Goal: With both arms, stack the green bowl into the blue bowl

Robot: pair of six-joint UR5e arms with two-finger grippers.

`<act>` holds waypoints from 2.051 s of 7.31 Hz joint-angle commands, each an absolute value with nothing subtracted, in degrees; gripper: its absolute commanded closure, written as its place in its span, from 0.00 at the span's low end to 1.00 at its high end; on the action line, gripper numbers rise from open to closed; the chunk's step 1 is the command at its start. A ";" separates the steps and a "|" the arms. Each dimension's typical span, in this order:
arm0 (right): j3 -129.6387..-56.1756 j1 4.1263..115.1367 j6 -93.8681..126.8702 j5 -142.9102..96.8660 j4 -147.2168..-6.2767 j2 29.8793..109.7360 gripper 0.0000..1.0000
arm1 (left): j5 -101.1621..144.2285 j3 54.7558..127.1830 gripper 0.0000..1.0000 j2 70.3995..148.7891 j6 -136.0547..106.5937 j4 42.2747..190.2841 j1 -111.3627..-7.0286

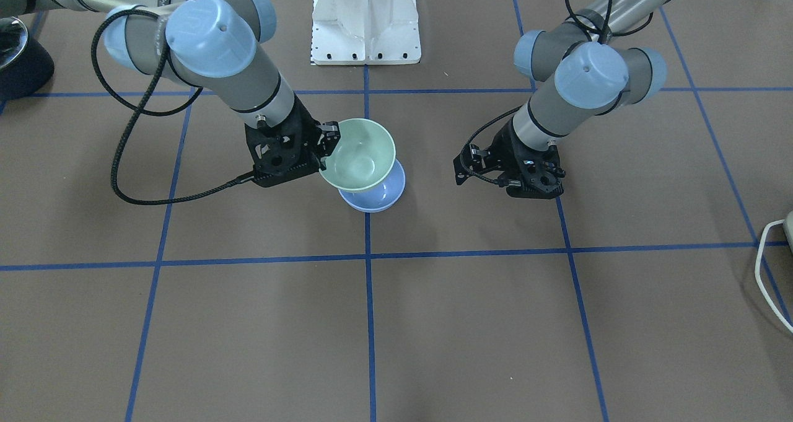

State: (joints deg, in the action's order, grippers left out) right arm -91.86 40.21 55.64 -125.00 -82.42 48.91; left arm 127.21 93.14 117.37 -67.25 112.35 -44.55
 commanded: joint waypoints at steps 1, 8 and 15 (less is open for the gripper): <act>-89.03 38.07 56.25 -123.06 -79.27 48.17 0.88 | 127.35 93.16 0.06 116.89 -66.71 112.41 -45.18; -88.68 35.77 55.37 -119.98 -79.63 49.04 0.88 | 127.27 93.16 0.07 116.10 -66.71 112.50 -45.53; -89.38 34.54 55.55 -116.98 -78.75 49.75 0.00 | 127.18 93.16 0.07 116.10 -66.71 112.50 -45.53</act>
